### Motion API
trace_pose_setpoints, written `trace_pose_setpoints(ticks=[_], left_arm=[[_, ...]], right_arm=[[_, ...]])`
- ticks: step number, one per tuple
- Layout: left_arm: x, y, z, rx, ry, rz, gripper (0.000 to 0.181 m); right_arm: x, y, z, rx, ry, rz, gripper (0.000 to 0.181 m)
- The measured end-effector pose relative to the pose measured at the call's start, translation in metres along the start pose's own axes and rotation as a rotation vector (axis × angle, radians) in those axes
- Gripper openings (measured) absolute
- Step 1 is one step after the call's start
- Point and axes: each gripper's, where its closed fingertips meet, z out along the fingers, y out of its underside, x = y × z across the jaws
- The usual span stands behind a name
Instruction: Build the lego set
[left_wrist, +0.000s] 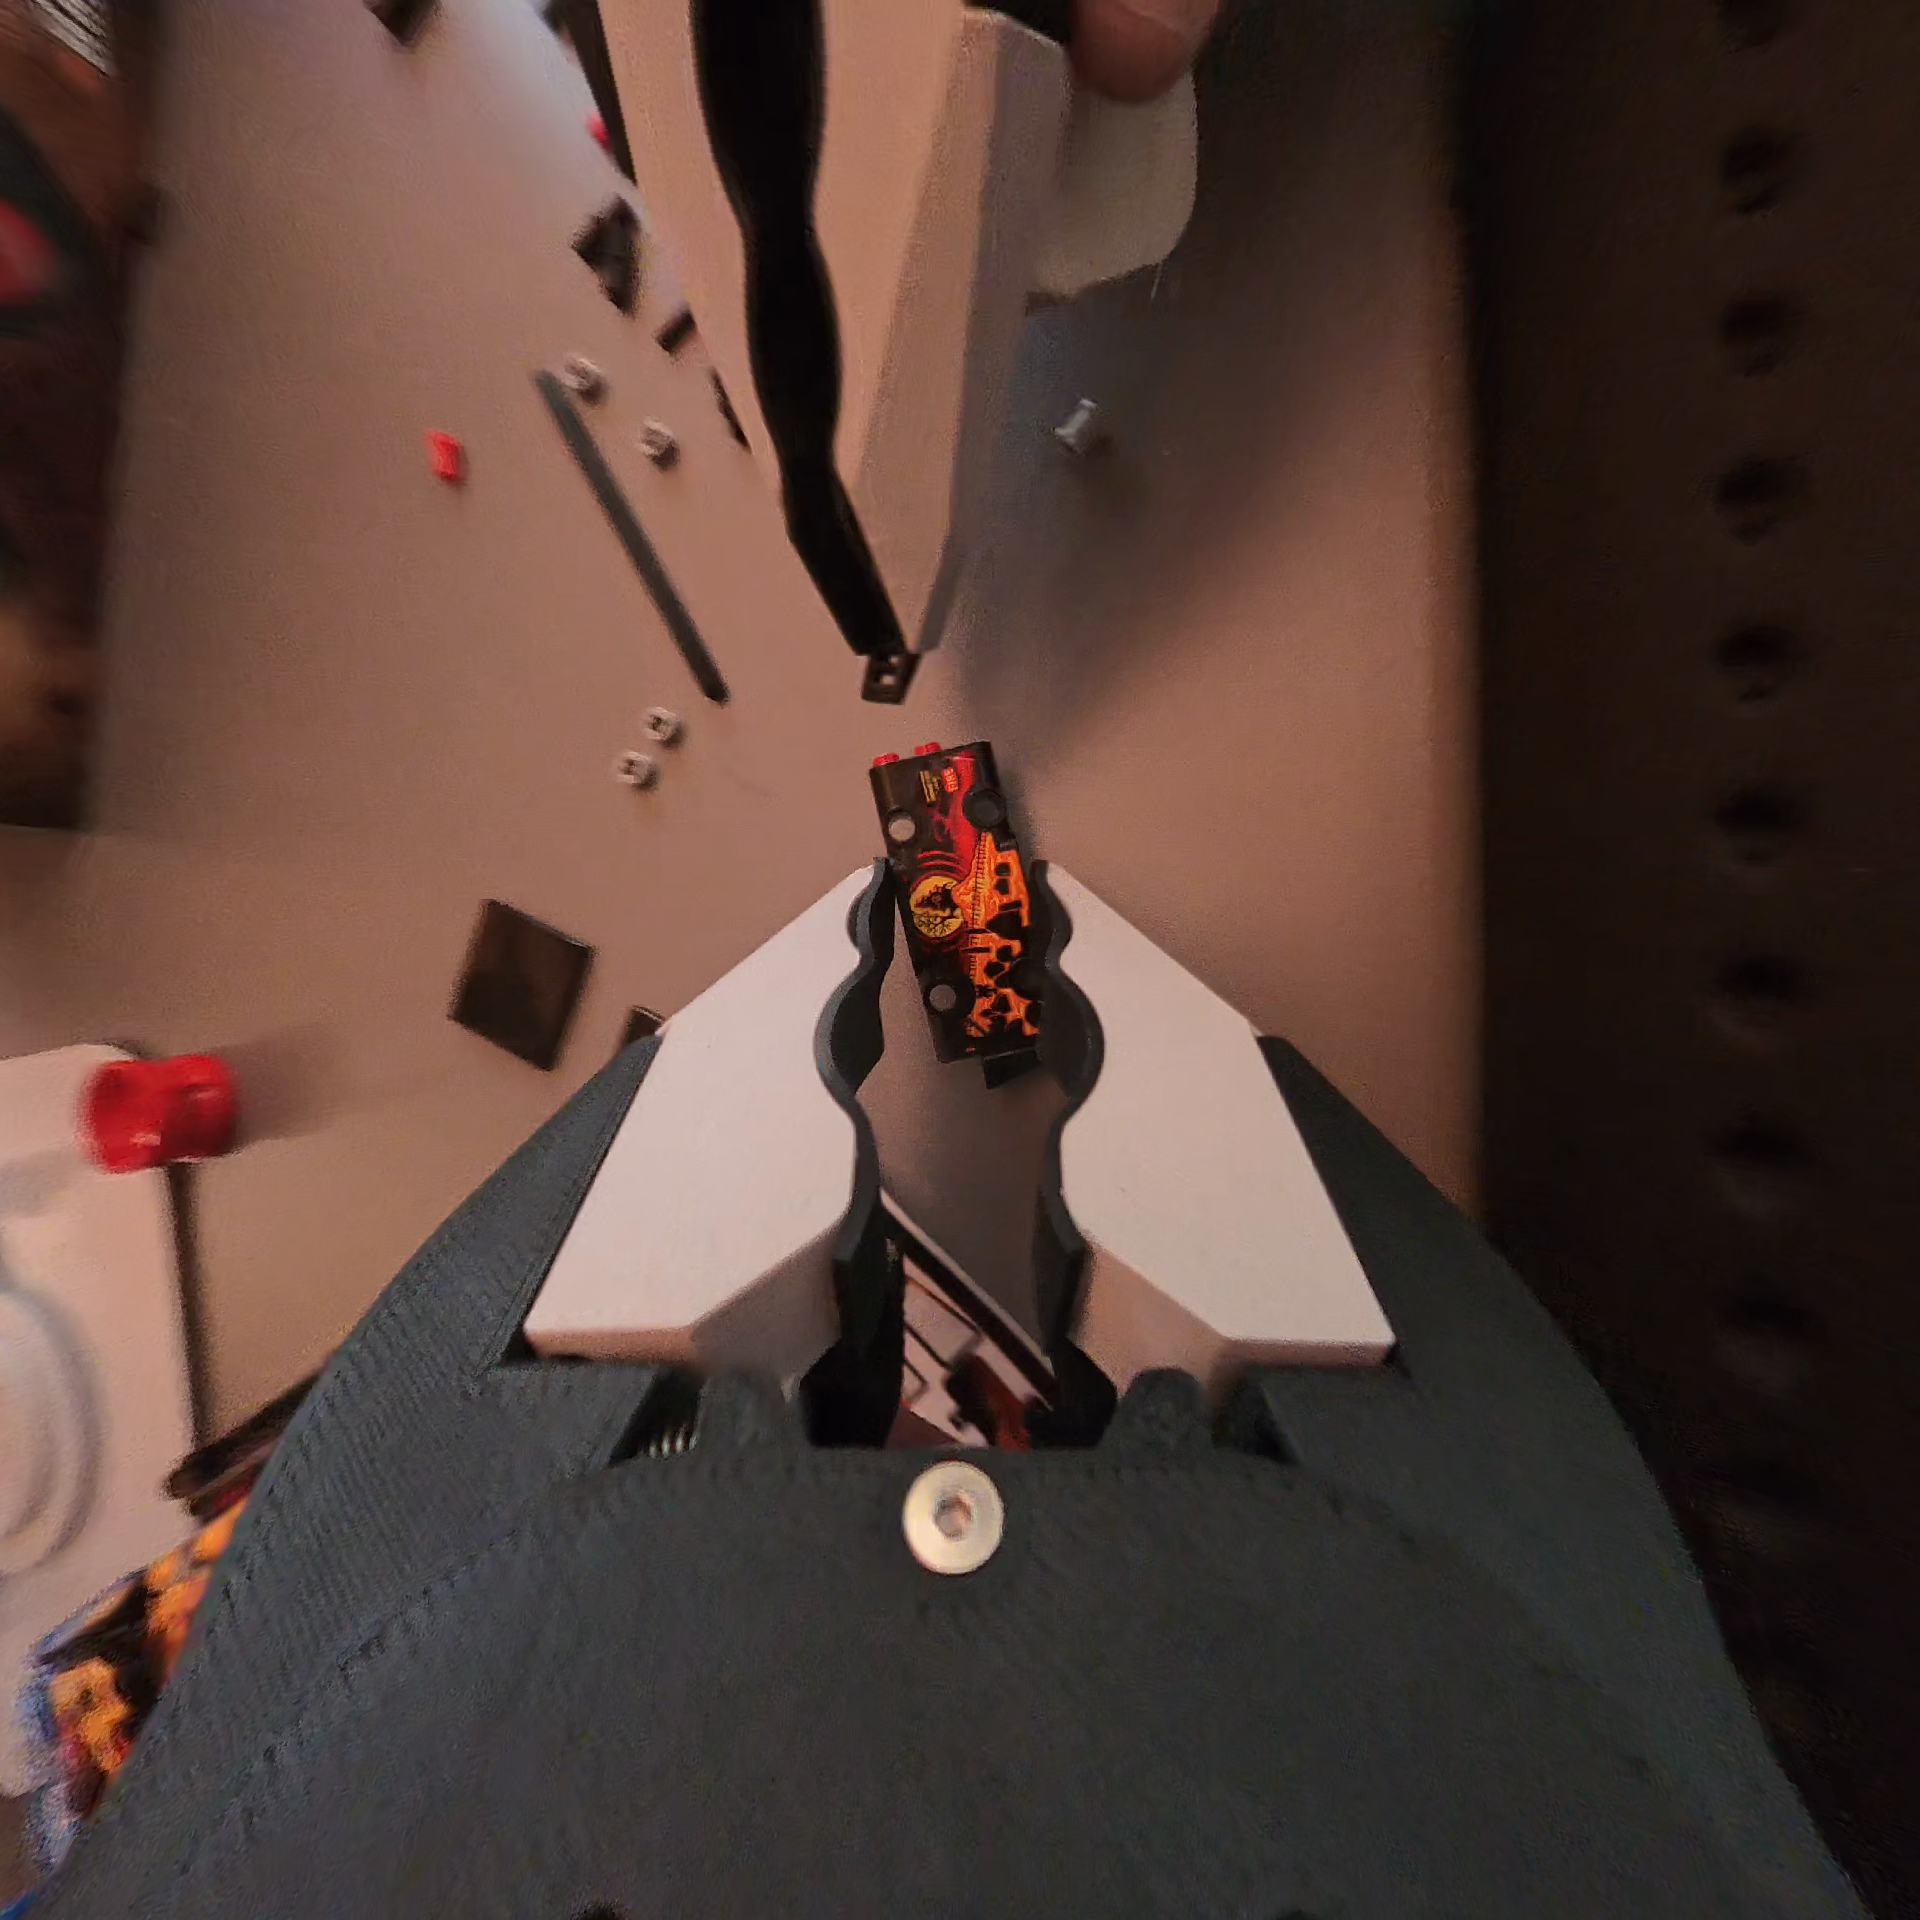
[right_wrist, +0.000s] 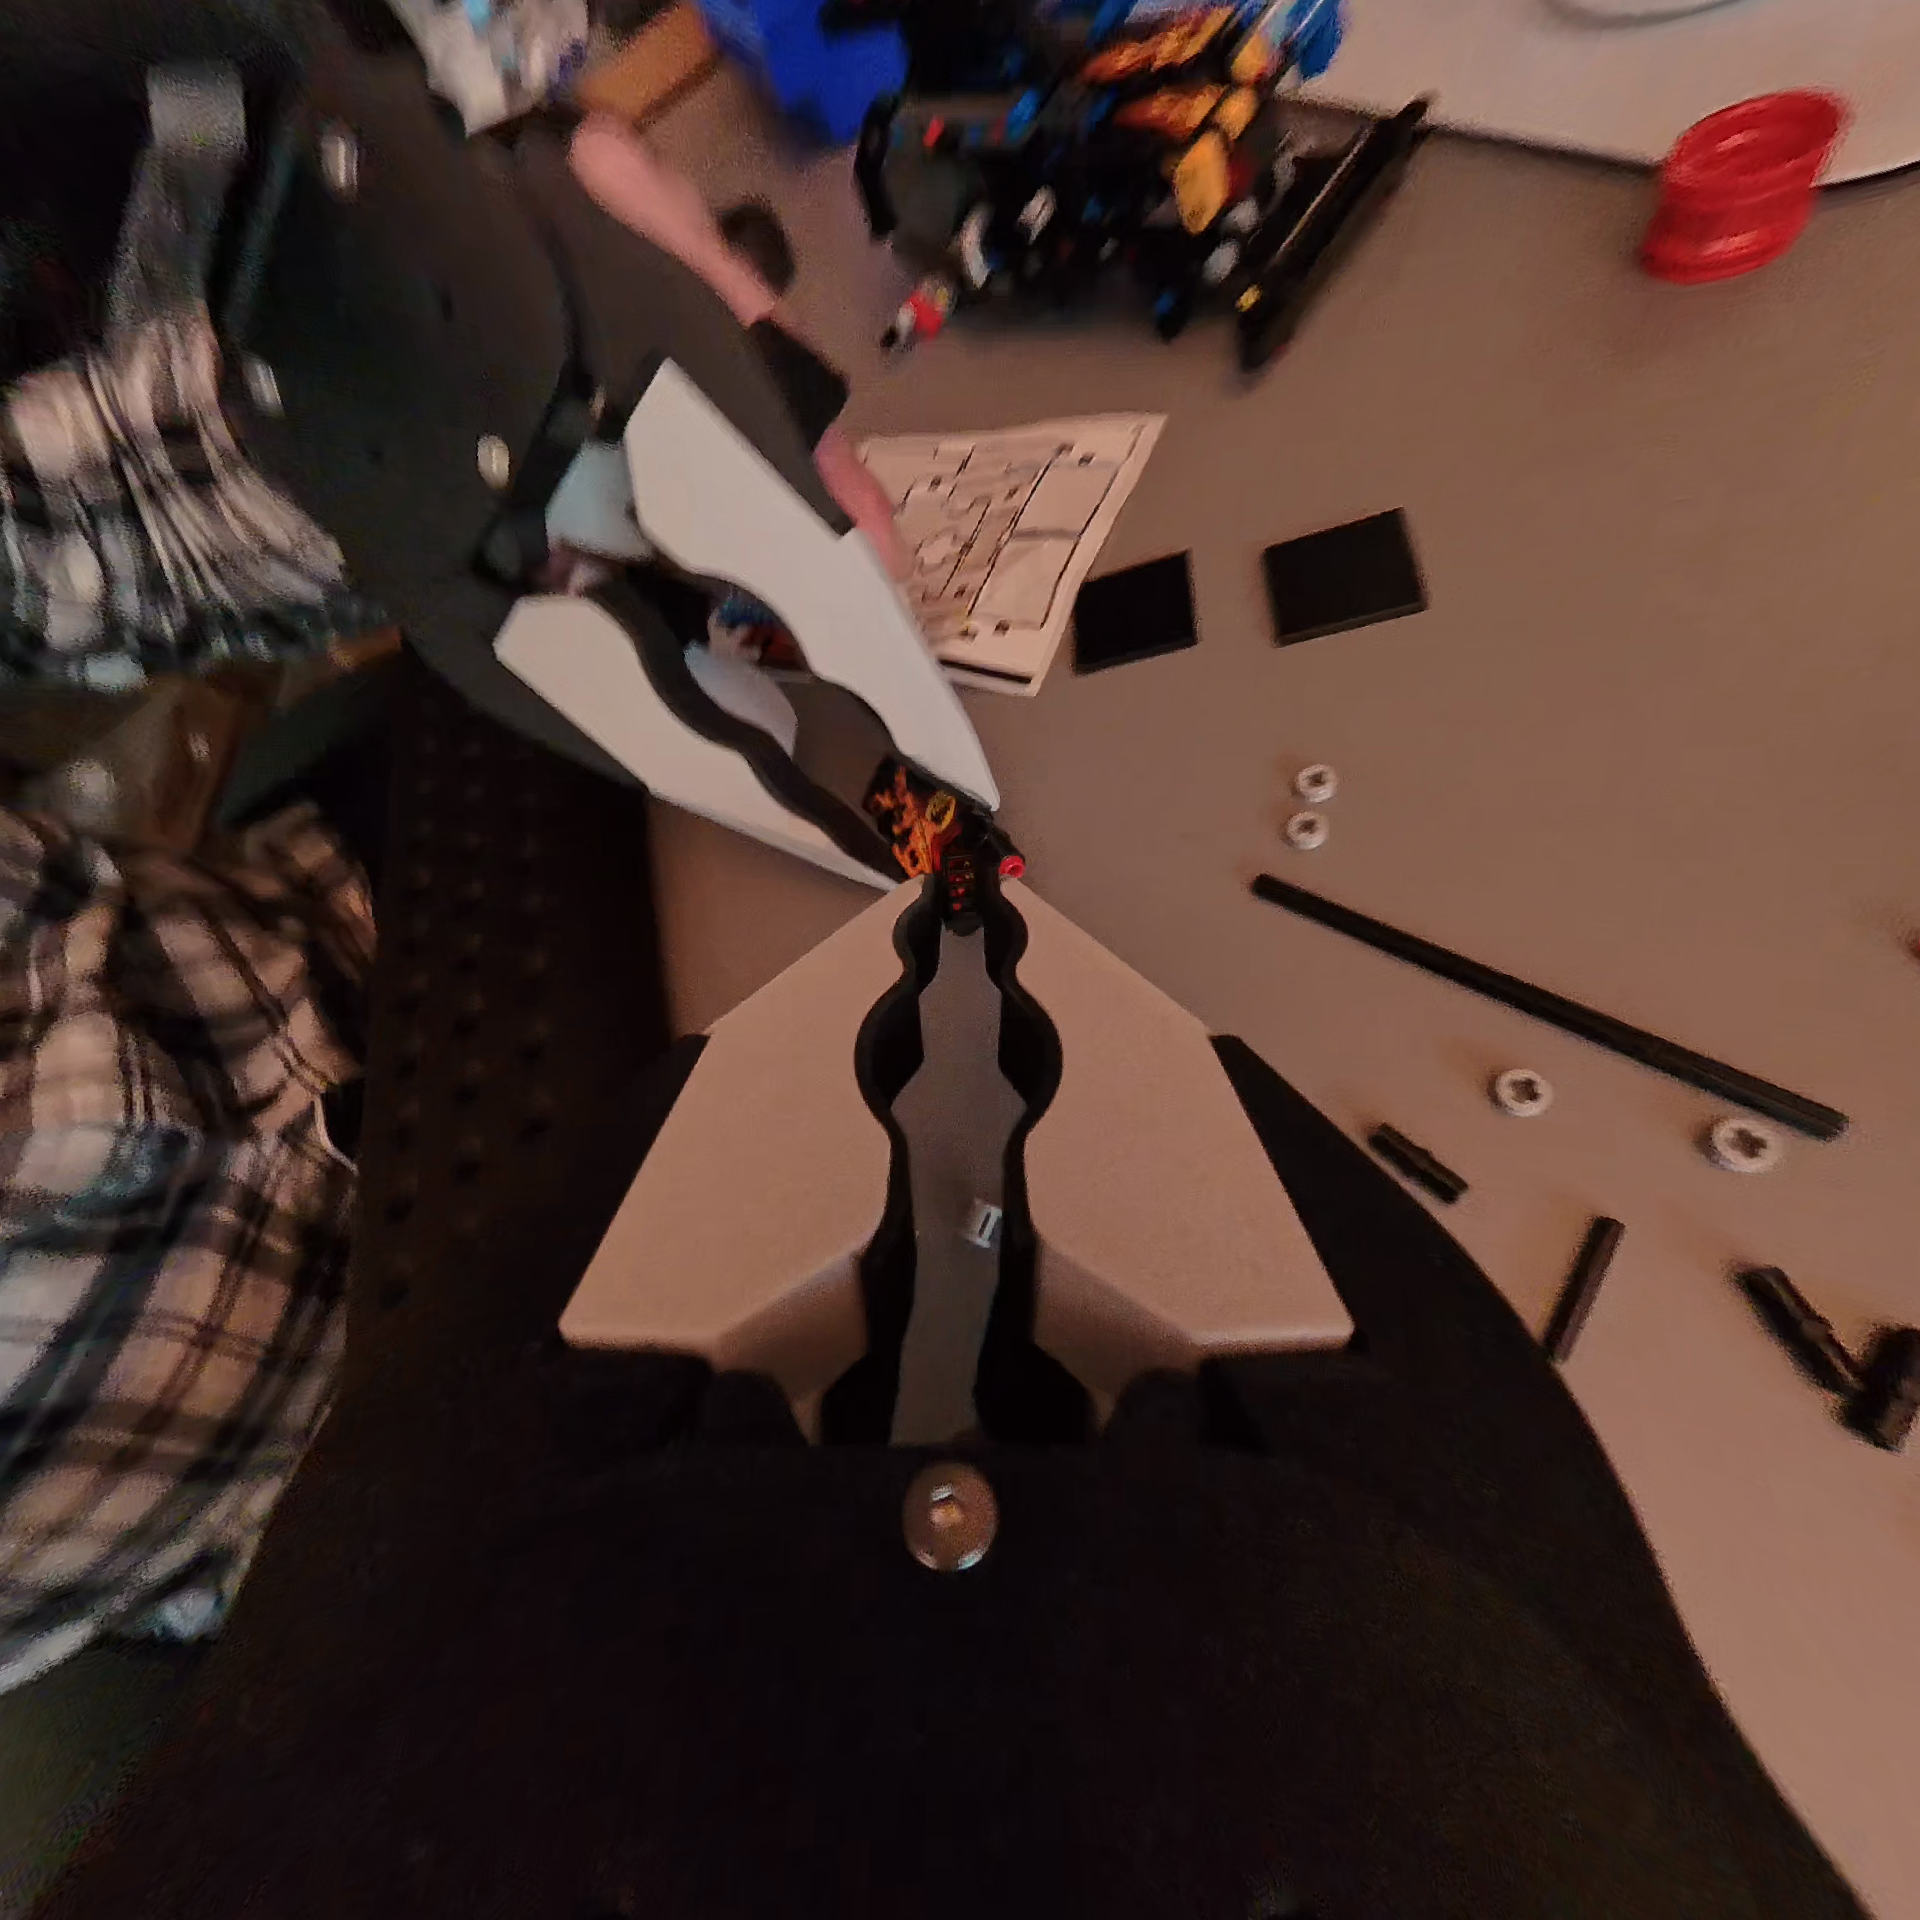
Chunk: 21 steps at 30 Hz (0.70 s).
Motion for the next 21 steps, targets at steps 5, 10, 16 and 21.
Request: trace_pose_setpoints(ticks=[5, 10, 16, 21], left_arm=[[-0.021, -0.018, -0.005, 0.145, -0.281, 0.155, 0.024], [-0.030, -0.035, -0.013, 0.258, -0.415, 0.211, 0.024], [-0.038, -0.044, -0.022, 0.296, -0.514, 0.220, 0.024], [-0.041, -0.044, -0.023, 0.294, -0.537, 0.204, 0.023]], right_arm=[[0.010, -0.021, -0.011, 0.141, 0.014, 0.108, 0.006], [0.014, -0.032, -0.019, 0.228, 0.019, 0.147, 0.006], [0.016, -0.041, -0.028, 0.297, 0.000, 0.174, 0.006], [0.013, -0.045, -0.031, 0.330, -0.026, 0.185, 0.006]])
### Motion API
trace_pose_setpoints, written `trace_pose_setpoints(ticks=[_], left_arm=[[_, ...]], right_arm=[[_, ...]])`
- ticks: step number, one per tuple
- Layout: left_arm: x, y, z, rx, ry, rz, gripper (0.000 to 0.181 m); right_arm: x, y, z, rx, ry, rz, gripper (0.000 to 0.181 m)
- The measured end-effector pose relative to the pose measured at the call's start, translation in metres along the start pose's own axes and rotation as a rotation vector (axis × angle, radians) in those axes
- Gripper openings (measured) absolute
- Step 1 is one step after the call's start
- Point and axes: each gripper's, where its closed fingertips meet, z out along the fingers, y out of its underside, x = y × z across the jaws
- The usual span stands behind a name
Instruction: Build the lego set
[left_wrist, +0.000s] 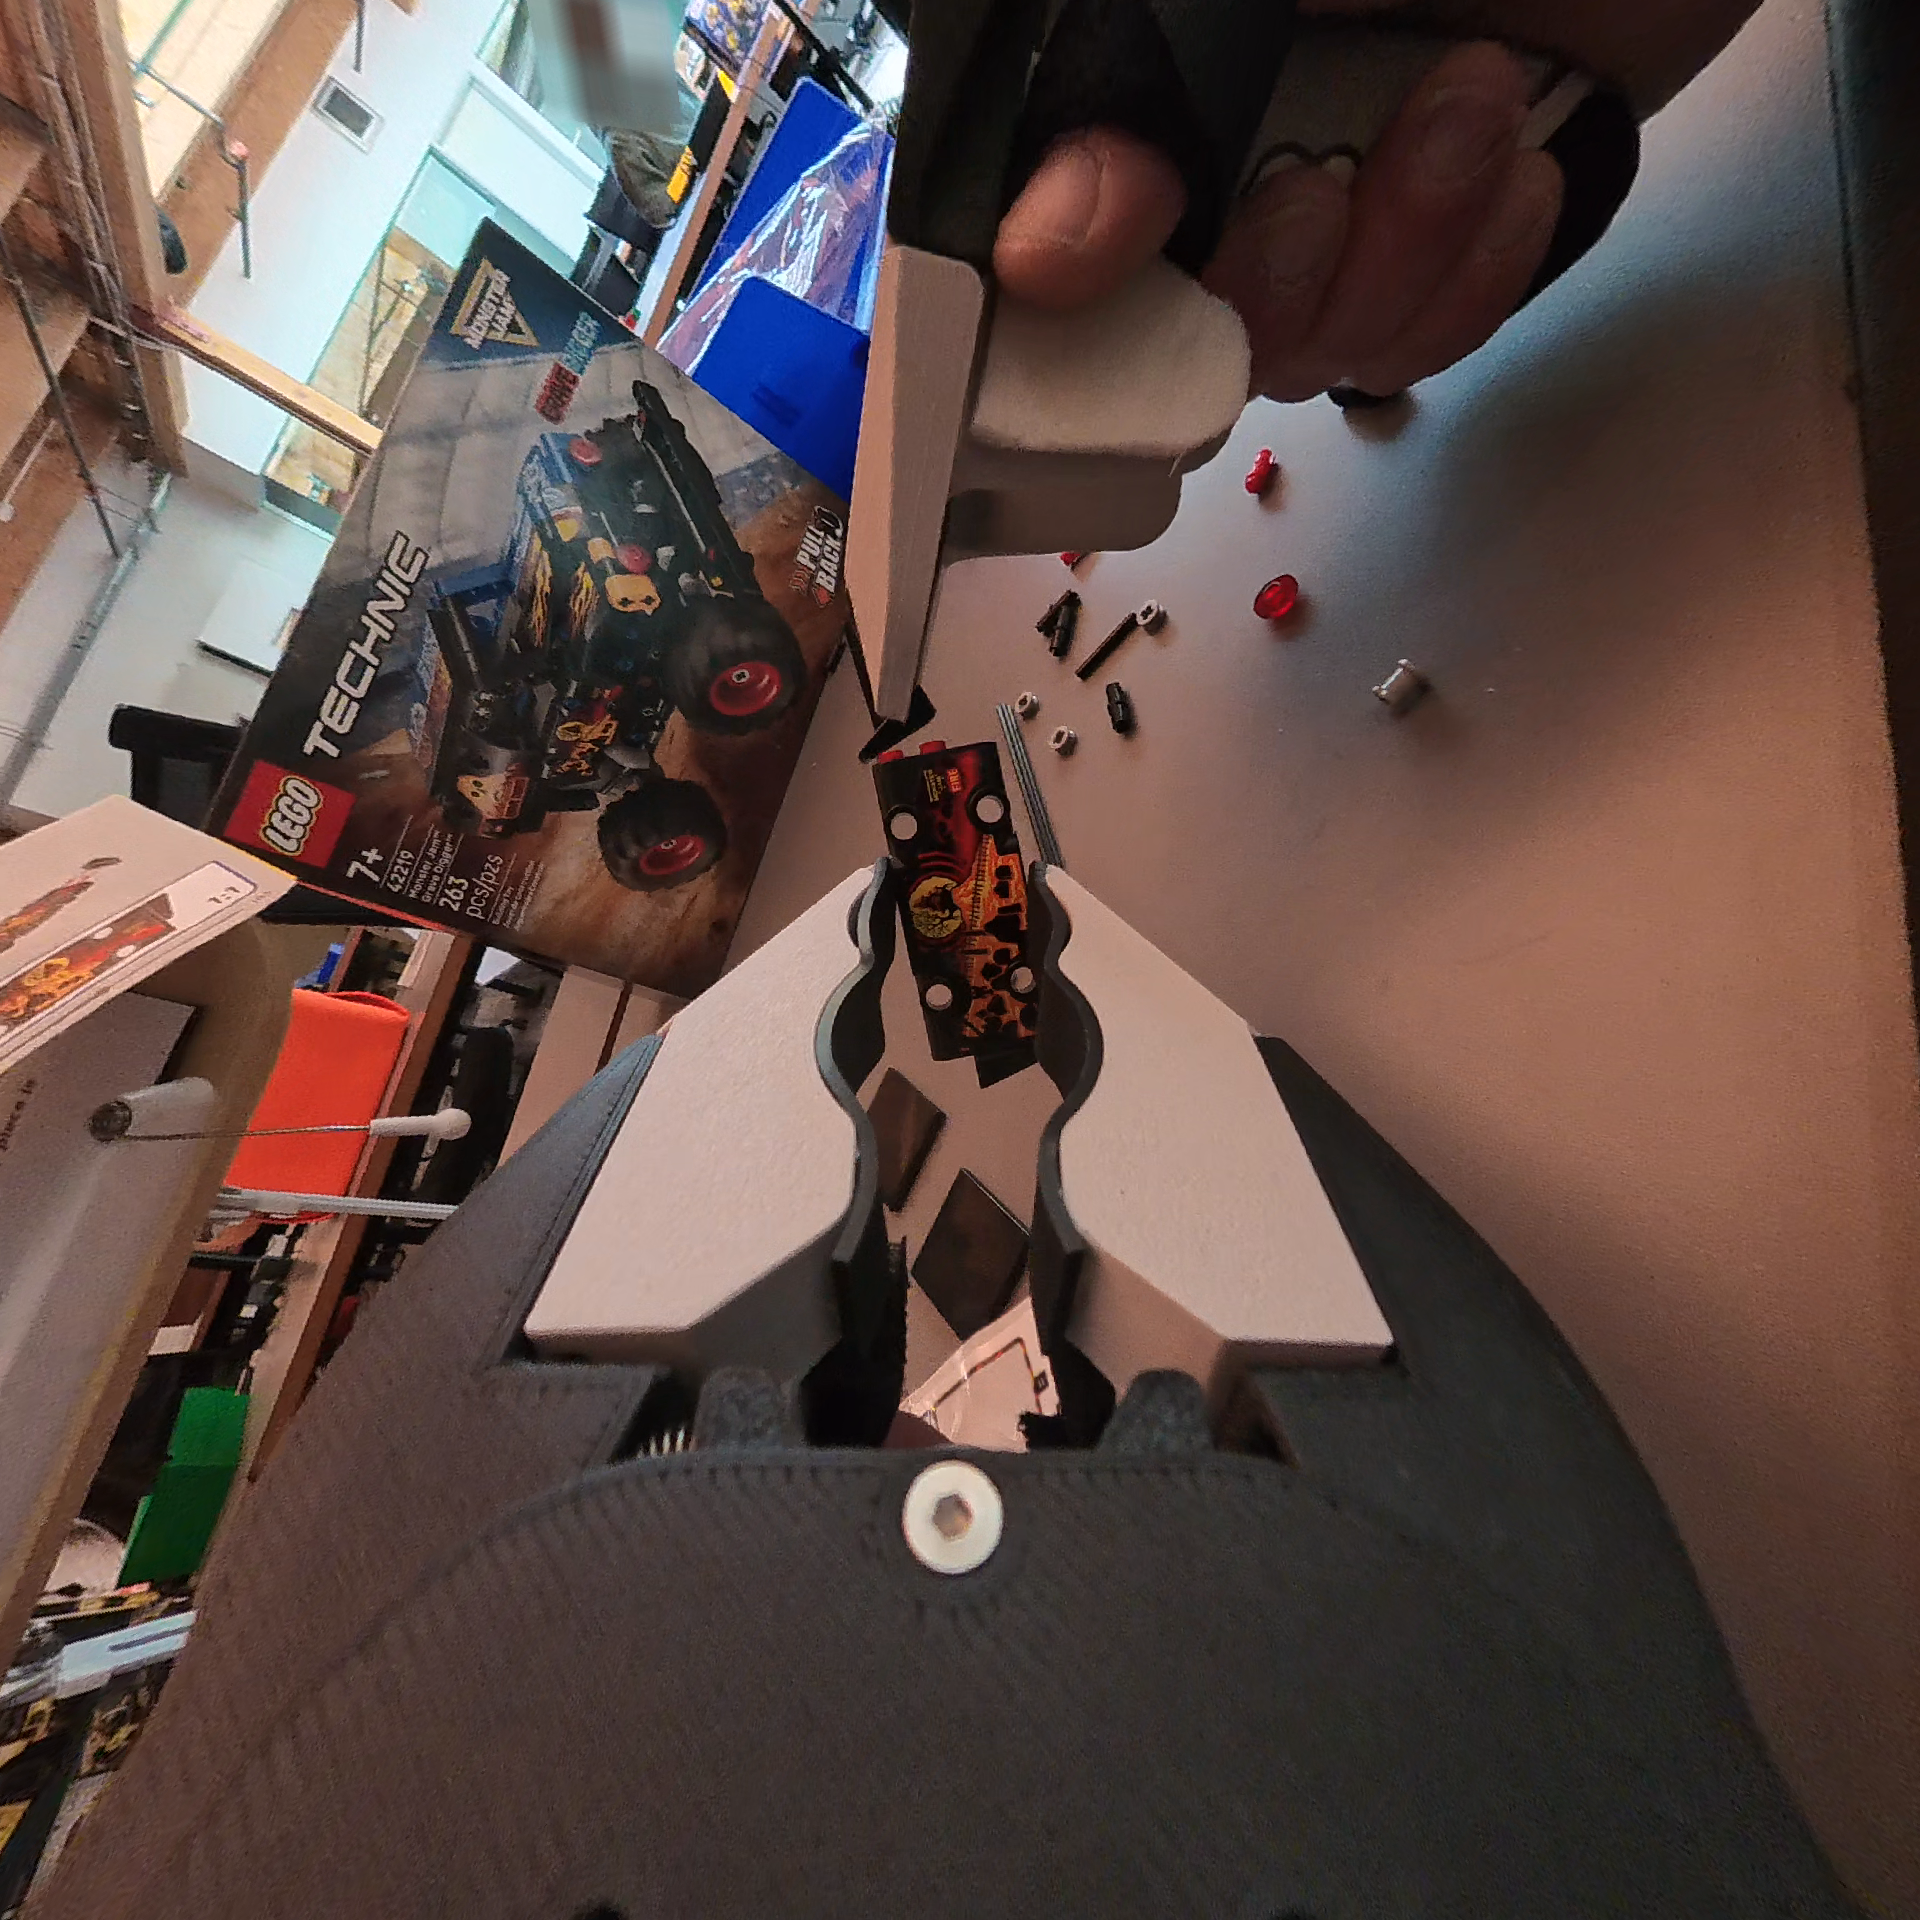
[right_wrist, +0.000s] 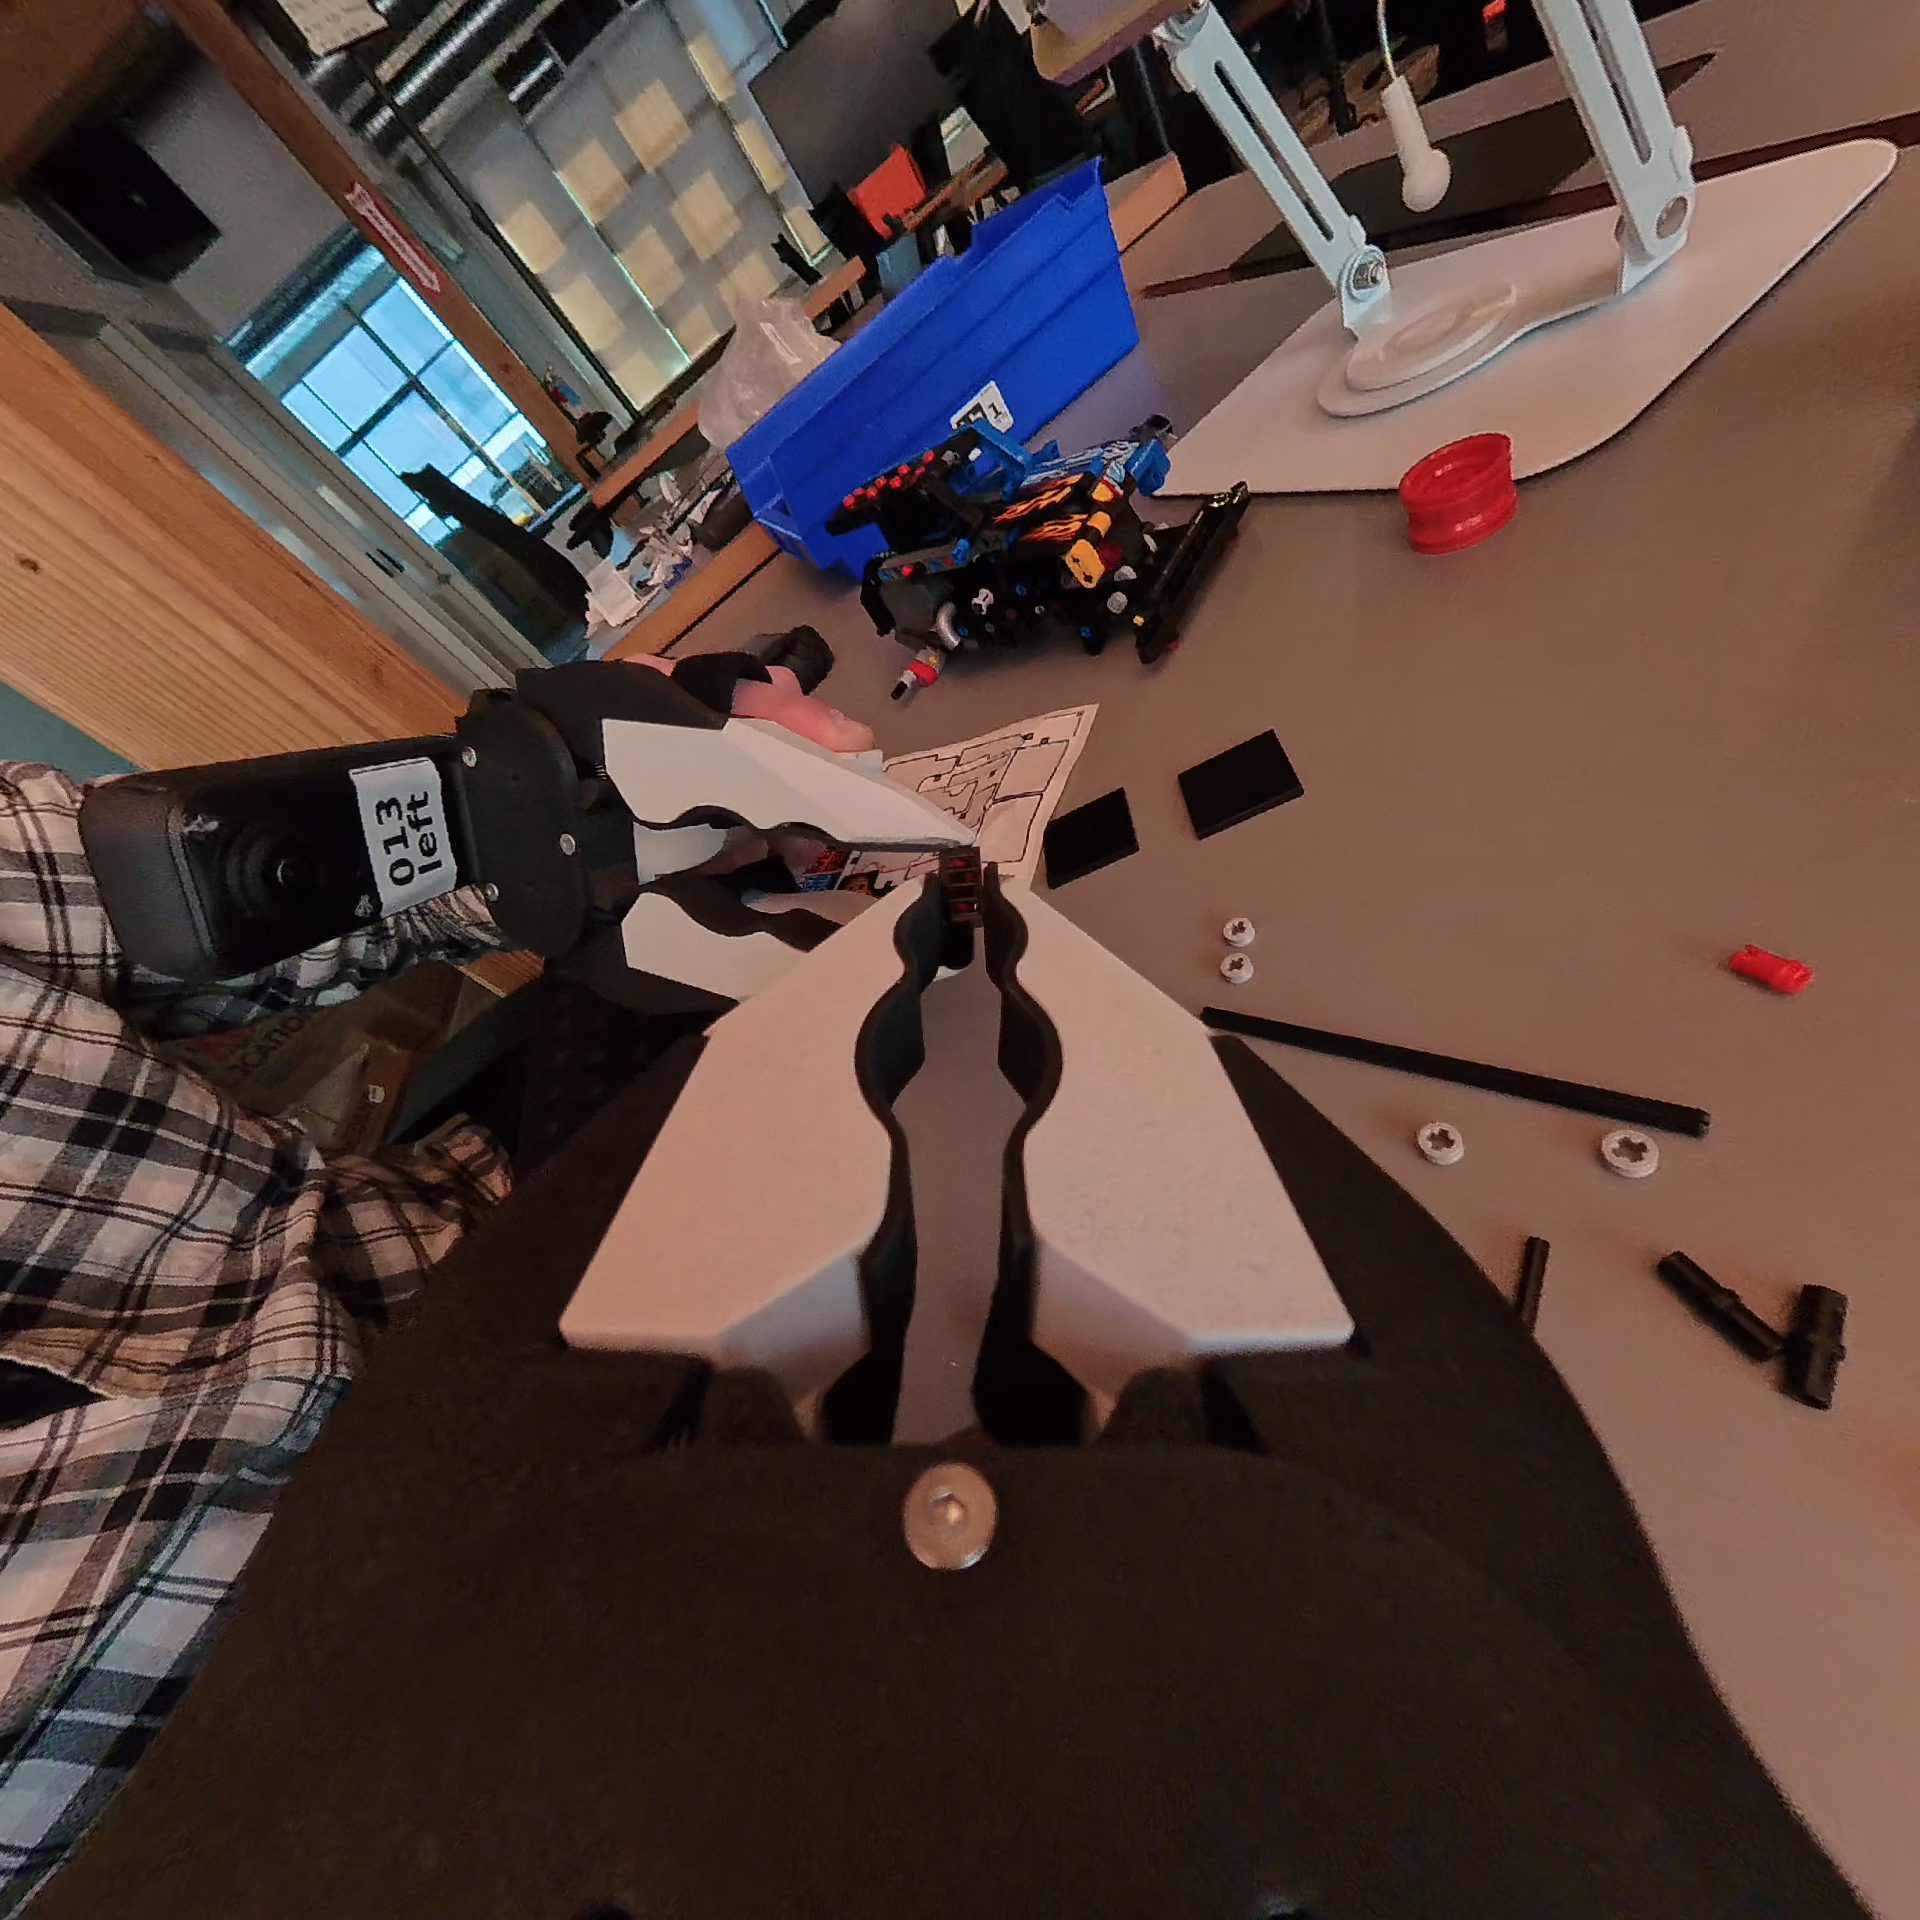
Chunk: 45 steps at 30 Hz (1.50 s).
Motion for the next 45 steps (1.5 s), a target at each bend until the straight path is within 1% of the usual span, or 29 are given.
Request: trace_pose_setpoints(ticks=[16, 24, 32, 38, 41, 45], left_arm=[[-0.007, -0.003, -0.001, 0.002, -0.067, 0.005, 0.023], [-0.011, -0.007, -0.003, 0.018, -0.100, 0.024, 0.023], [-0.015, -0.014, -0.006, 0.047, -0.111, 0.003, 0.023], [-0.017, -0.019, -0.010, 0.088, -0.117, 0.019, 0.023], [-0.019, -0.025, -0.013, 0.125, -0.130, 0.029, 0.023], [-0.021, -0.031, -0.018, 0.164, -0.131, 0.034, 0.023]], right_arm=[[0.001, -0.007, 0.003, 0.058, -0.019, 0.055, 0.006], [-0.003, -0.010, 0.002, 0.093, -0.077, 0.103, 0.006], [-0.005, -0.015, 0.001, 0.108, -0.060, 0.035, 0.005], [-0.012, -0.017, -0.001, 0.122, -0.128, 0.061, 0.005], [-0.019, -0.020, -0.004, 0.142, -0.178, 0.046, 0.005], [-0.026, -0.022, -0.006, 0.148, -0.208, 0.013, 0.005]])
